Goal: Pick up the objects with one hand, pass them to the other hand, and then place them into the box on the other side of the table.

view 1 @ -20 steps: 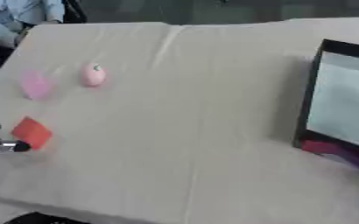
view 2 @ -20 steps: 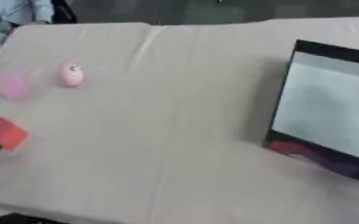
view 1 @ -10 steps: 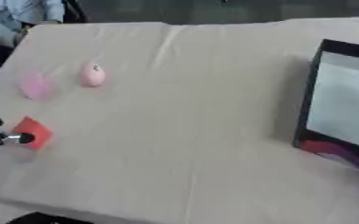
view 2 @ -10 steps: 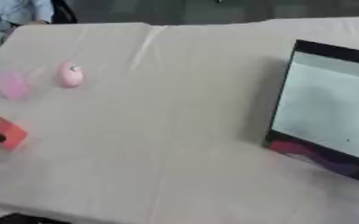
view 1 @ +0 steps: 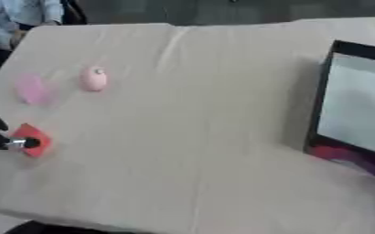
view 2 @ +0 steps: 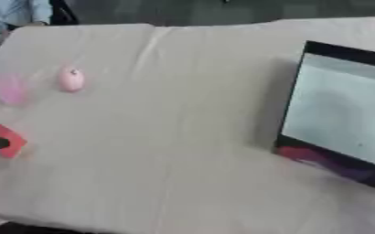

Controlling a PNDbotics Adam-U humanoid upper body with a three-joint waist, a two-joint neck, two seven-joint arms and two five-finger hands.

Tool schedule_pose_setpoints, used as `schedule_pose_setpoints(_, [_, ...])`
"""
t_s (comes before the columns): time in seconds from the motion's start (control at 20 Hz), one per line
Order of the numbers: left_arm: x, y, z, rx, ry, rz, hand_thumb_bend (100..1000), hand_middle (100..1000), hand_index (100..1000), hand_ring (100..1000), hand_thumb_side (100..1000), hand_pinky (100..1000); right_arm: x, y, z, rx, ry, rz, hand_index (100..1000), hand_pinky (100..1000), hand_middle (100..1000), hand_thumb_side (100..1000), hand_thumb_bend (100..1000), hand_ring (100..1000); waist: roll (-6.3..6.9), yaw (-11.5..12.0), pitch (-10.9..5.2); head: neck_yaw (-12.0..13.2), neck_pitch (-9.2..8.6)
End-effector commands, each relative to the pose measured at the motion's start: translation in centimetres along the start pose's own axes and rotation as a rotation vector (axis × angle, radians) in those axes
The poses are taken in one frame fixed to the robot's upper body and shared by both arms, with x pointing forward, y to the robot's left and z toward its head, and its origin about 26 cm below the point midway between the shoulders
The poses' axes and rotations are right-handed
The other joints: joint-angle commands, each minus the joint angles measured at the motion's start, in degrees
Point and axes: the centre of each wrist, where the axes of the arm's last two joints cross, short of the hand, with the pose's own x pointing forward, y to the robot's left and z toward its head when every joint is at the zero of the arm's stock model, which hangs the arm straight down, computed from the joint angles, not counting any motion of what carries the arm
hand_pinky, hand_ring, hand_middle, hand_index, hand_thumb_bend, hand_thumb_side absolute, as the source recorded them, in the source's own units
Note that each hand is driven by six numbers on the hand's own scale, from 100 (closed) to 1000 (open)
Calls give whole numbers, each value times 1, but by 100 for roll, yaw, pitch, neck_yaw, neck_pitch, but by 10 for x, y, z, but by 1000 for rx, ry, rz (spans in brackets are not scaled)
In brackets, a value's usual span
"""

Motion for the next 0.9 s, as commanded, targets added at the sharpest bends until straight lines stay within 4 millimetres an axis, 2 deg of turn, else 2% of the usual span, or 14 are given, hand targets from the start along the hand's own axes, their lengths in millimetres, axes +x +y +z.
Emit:
schedule_pose_setpoints(0.05, [-1, 12, 0, 17, 16, -30, 877, 771, 748, 863, 593, 854, 9, -3, -3, 10, -30, 29, 1000, 1000, 980, 872, 100, 1000, 33, -5, -67, 15, 34])
schedule_pose_setpoints(0.45, [-1, 12, -8, 3, 35, -51, 883, 777, 741, 869, 581, 853, 8, -2, -3, 18, -26, 30, 1000, 1000, 979, 876, 100, 1000, 40, -29, -78, 83, 34])
schedule_pose_setpoints(0.9, [3, 5, -13, -36, 25, -97, 814, 771, 684, 864, 530, 844, 8, -1, -4, 26, -25, 30, 1000, 1000, 974, 876, 100, 1000, 51, -69, -80, 148, 34])
